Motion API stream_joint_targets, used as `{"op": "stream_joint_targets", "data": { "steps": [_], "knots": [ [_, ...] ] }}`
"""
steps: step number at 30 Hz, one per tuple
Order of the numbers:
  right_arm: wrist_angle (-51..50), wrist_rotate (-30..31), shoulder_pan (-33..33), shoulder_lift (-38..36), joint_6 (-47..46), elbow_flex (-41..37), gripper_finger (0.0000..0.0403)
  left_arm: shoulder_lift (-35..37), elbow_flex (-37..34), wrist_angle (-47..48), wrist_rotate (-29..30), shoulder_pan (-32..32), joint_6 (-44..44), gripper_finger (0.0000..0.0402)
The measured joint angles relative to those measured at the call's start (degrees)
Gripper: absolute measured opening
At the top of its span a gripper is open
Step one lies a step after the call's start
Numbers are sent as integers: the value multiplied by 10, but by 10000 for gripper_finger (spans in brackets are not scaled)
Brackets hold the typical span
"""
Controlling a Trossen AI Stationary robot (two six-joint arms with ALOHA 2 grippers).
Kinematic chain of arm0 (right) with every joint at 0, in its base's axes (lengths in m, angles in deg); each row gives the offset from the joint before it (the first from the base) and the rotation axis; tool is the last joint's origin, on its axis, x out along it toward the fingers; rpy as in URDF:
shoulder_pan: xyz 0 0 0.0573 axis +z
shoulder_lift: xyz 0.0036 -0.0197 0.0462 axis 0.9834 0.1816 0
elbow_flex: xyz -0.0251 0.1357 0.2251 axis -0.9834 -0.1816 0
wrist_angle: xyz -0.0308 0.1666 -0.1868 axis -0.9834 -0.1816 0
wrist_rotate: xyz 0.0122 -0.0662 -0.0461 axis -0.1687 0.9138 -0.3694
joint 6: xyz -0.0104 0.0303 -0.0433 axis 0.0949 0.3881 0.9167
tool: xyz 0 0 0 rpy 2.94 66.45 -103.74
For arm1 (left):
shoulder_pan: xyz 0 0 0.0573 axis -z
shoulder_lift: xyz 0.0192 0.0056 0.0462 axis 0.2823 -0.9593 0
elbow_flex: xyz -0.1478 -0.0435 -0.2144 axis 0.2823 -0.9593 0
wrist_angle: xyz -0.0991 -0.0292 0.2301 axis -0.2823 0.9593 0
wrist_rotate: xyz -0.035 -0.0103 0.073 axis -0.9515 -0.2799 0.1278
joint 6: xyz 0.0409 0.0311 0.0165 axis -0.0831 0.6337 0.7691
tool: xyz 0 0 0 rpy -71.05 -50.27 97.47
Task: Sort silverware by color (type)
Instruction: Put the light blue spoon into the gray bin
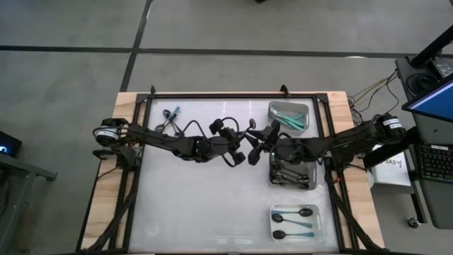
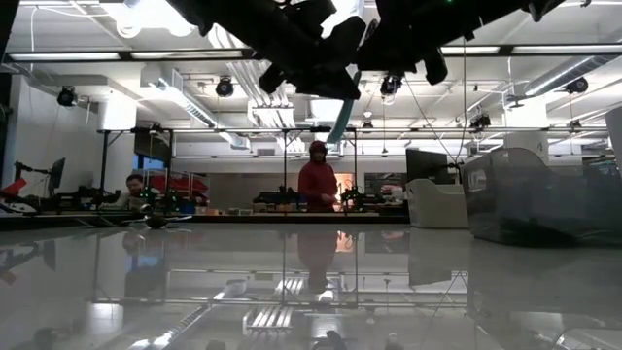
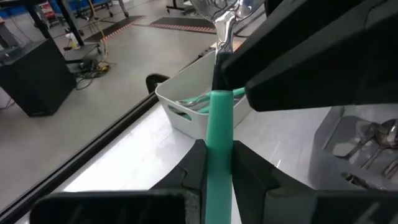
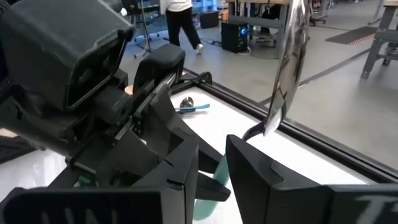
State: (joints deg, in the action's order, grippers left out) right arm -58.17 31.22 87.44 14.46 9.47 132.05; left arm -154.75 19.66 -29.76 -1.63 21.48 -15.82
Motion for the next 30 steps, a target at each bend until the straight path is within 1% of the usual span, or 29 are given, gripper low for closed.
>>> {"op": "stream_joint_targets", "data": {
  "steps": [10, 15, 22, 25, 27, 30],
  "knots": [
    [23, 5, -4, -1, 5, 0, 77, 0, 0, -36, 2, 1, -1, 31],
    [28, 34, -4, -1, 28, 0, 77, 0, 0, -49, 3, 1, -1, 31],
    [31, 43, -4, -1, 30, 0, 77, 0, 0, -54, 4, 1, -1, 31],
    [35, 42, -4, -1, 29, 0, 77, 0, 0, -56, 13, 1, 0, 31],
    [37, 31, -3, -1, 29, 0, 77, 0, 0, -54, 30, 2, 9, 31],
    [42, 14, -1, -2, 20, 0, 77, 0, 0, -53, 35, 1, 11, 31]
  ]
}}
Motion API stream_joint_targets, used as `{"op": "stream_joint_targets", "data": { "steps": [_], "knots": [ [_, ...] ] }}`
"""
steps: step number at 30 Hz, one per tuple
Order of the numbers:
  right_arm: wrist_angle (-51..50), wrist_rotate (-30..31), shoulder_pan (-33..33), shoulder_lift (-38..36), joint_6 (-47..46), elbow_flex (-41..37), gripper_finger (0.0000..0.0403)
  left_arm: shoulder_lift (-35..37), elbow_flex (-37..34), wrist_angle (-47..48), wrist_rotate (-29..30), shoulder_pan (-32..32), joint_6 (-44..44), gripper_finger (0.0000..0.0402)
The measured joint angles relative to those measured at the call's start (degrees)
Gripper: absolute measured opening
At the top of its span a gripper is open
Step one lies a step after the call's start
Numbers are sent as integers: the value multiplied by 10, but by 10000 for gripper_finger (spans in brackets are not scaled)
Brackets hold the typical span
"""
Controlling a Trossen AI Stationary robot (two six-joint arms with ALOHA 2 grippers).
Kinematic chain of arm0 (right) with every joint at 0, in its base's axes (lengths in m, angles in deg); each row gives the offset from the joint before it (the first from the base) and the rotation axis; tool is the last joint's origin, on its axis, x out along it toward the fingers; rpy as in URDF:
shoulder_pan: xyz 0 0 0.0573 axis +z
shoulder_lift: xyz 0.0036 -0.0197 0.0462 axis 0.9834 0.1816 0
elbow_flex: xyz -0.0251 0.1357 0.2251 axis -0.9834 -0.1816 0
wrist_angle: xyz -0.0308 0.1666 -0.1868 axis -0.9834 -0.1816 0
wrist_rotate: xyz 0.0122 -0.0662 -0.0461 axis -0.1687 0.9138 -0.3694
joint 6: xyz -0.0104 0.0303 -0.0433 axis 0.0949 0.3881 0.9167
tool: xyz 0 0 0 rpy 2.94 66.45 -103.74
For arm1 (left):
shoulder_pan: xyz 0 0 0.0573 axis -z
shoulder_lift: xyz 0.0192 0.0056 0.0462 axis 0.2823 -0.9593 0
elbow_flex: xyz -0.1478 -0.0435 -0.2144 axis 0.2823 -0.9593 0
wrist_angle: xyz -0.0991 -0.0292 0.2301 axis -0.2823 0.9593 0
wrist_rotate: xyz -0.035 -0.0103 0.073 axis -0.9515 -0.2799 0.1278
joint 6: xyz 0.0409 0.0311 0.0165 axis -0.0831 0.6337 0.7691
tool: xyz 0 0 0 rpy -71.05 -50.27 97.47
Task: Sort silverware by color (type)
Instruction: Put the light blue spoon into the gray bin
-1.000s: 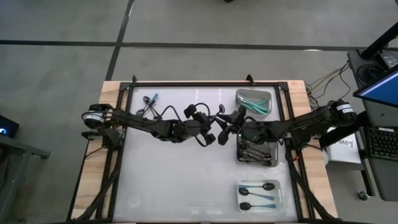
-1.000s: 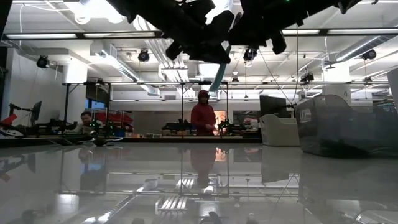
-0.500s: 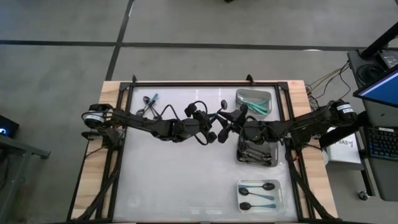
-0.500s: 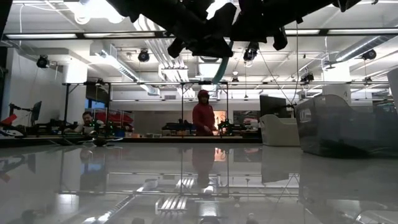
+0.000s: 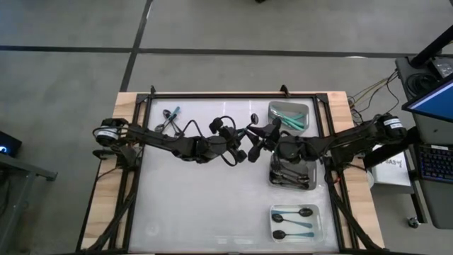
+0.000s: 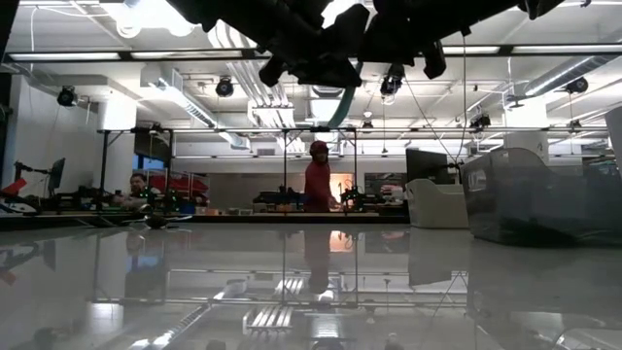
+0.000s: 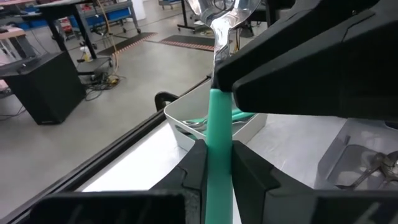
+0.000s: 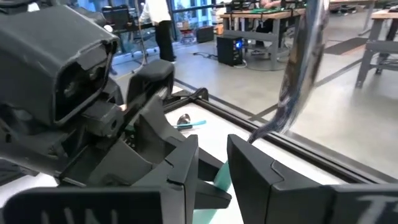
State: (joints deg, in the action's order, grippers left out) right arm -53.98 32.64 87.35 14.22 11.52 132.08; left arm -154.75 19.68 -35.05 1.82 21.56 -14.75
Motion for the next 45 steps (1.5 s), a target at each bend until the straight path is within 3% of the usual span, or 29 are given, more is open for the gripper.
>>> {"op": "stream_joint_targets", "data": {
  "steps": [8, 16, 22, 29, 38, 45],
  "knots": [
    [-16, -16, 19, -39, 4, 0, 82, 0, 0, -1, 4, -4, 0, 31],
    [-114, -39, 21, -87, -59, 0, 136, 1, 0, -14, 6, -5, -1, 31],
    [-108, -37, 11, -85, -81, 0, 159, 1, 1, -35, -16, -5, -6, 31],
    [-109, -15, -9, -75, -91, 0, 160, 1, 1, -51, -56, -1, -22, 31],
    [-83, -15, -23, -60, -87, 0, 158, -10, 1, -75, -60, 0, -22, 31],
    [-69, -22, -38, -34, -87, 0, 105, -15, 1, -82, -59, -1, -22, 31]
  ]
}}
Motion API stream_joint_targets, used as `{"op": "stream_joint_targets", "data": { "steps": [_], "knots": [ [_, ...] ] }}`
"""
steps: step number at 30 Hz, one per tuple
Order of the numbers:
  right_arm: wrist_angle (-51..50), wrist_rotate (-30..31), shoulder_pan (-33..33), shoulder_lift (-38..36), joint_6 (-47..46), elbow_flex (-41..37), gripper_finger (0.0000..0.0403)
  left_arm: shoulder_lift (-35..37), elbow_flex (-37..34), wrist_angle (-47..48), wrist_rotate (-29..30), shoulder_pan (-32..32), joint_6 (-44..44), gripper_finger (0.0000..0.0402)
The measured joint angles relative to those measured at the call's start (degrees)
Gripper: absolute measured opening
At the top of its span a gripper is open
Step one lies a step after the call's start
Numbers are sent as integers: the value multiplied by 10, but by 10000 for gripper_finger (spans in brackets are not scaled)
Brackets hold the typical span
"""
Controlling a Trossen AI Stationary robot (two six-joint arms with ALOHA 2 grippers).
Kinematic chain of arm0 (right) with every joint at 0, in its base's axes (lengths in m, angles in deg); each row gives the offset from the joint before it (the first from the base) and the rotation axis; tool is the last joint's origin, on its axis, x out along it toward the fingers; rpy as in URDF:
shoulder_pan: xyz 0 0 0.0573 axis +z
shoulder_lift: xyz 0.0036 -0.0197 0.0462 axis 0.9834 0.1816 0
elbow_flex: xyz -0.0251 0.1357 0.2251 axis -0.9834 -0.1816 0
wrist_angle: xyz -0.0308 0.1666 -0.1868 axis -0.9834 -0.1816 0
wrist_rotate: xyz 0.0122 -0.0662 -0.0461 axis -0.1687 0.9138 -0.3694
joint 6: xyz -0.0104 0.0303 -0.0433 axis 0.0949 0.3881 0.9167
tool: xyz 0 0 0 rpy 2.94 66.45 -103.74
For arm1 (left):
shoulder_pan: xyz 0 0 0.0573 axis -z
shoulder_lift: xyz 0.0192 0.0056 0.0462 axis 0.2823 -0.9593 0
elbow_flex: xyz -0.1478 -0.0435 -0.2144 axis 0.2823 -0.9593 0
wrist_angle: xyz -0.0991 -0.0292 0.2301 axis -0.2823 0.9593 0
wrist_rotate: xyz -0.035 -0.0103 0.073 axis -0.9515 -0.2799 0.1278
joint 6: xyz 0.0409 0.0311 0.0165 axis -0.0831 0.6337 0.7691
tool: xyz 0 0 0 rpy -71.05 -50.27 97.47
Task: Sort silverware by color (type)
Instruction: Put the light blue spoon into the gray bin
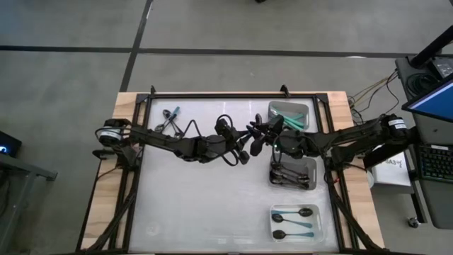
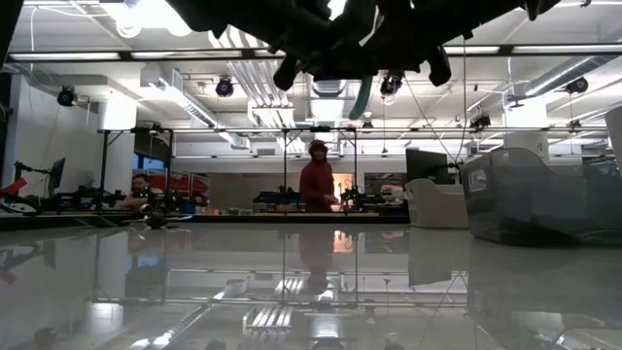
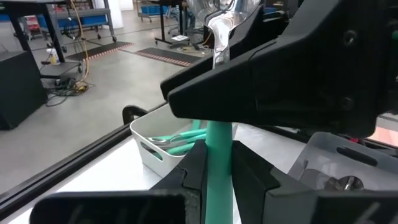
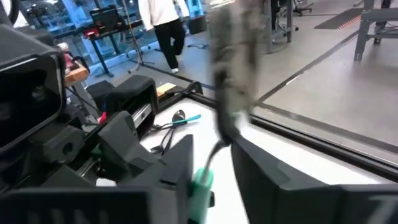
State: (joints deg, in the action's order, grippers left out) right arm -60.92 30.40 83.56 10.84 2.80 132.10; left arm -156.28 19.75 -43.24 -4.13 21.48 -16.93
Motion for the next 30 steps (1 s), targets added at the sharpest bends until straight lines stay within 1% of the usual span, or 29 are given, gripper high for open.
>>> {"op": "stream_joint_targets", "data": {
  "steps": [4, 5, 8, 11, 14, 16, 18, 20, 24, 27, 30],
  "knots": [
    [6, -10, -1, 2, 28, 1, 31, 0, 0, -1, 0, 0, 4, 31],
    [10, -11, 0, 1, 37, 1, 24, 0, 0, -5, 0, 0, 6, 31],
    [12, -28, -1, -3, 45, 1, 19, 0, 0, -6, 0, 0, 6, 33],
    [8, -28, -1, -7, 67, 1, 17, 0, 0, -3, 0, 0, 5, 63],
    [-7, 9, -5, -19, 92, -2, 15, 1, 0, 10, -4, 2, 7, 104],
    [-38, 37, -5, -36, 103, -2, 15, 1, 0, 23, -4, 3, 16, 127],
    [-88, 60, -8, -56, 107, 5, 15, 1, 0, 35, -4, 1, 19, 144],
    [-162, 88, -17, -75, 110, 13, 15, 1, 0, 46, -2, 1, 20, 154],
    [-338, 148, -50, -102, 95, 38, 15, 1, 0, 66, -2, 1, 16, 159],
    [-454, 154, -95, -105, 50, 45, 15, 1, 0, 70, -2, 2, 15, 156],
    [-526, 149, -143, -90, 24, 44, 15, 1, 0, 70, -2, 2, 15, 152]
  ]
}}
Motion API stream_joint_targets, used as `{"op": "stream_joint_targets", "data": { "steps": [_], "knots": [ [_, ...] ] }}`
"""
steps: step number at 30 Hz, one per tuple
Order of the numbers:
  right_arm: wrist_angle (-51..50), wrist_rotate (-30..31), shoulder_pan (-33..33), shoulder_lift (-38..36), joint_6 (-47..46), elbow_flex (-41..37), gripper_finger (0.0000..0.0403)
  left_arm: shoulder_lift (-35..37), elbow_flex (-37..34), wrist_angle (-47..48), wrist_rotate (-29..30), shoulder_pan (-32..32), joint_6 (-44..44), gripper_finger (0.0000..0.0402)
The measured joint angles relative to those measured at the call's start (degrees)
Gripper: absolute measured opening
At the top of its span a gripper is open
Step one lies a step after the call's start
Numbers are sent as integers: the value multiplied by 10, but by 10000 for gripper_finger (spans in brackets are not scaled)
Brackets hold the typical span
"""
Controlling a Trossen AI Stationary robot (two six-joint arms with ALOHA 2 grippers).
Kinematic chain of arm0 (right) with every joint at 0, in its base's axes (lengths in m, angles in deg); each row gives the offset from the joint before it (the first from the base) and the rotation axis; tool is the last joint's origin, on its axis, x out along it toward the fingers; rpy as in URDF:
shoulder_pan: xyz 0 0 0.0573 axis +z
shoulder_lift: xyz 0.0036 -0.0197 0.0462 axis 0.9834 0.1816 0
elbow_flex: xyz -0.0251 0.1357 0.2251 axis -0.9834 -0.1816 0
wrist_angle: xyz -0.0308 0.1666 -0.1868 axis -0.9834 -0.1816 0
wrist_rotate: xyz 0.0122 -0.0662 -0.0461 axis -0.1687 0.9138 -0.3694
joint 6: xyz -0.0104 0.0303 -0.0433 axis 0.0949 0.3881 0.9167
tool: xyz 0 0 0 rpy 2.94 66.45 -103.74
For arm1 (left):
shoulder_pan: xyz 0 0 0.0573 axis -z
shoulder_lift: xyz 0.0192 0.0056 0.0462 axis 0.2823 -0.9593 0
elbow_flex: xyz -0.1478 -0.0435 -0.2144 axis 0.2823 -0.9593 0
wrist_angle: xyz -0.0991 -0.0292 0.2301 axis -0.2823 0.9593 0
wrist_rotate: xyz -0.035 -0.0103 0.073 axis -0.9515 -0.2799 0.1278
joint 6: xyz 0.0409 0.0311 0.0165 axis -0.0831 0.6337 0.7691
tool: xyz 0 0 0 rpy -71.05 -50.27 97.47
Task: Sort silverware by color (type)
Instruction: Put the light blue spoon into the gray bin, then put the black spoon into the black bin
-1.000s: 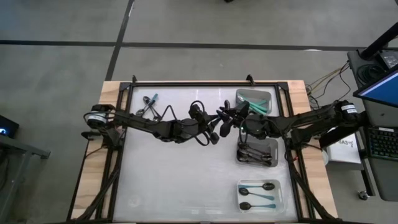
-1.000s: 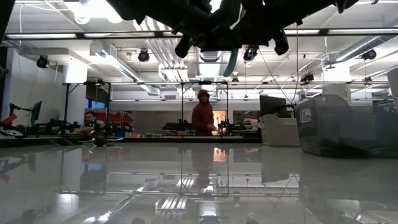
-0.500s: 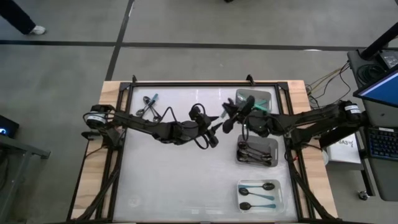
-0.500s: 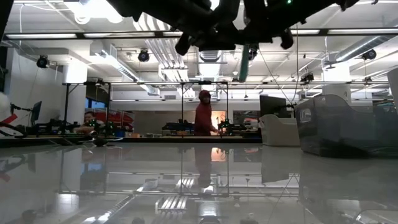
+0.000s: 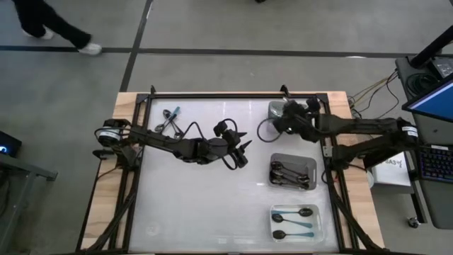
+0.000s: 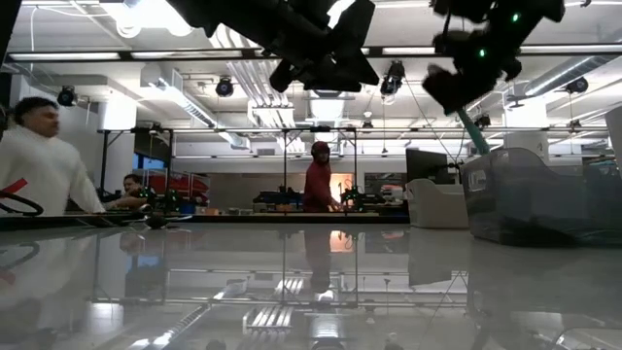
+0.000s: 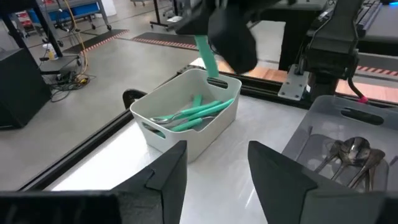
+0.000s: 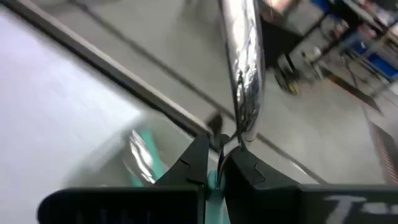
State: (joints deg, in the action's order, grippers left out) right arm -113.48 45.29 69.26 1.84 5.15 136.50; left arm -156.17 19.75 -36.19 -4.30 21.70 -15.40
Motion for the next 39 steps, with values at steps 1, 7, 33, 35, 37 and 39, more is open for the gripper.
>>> {"op": "stream_joint_targets", "data": {
  "steps": [1, 7, 33, 35, 37, 39],
  "knots": [
    [-14, -7, -16, 8, -1, 0, 15, 0, 0, 0, 0, 0, 0, 150],
    [-21, -48, -92, 67, 33, -2, 15, 0, 0, 0, 0, 0, 0, 143],
    [-24, -249, -94, 24, 2, 22, 93, 35, 0, 402, 22, -14, 8, 141],
    [-23, -263, -78, 4, 2, 23, 93, 35, 0, 489, 17, -23, -12, 141],
    [-22, -267, -62, -13, 3, 23, 93, 36, -1, 575, 16, -36, -40, 141],
    [-22, -267, -48, -26, 5, 23, 93, 36, -8, 654, 16, -50, -63, 140]
  ]
}}
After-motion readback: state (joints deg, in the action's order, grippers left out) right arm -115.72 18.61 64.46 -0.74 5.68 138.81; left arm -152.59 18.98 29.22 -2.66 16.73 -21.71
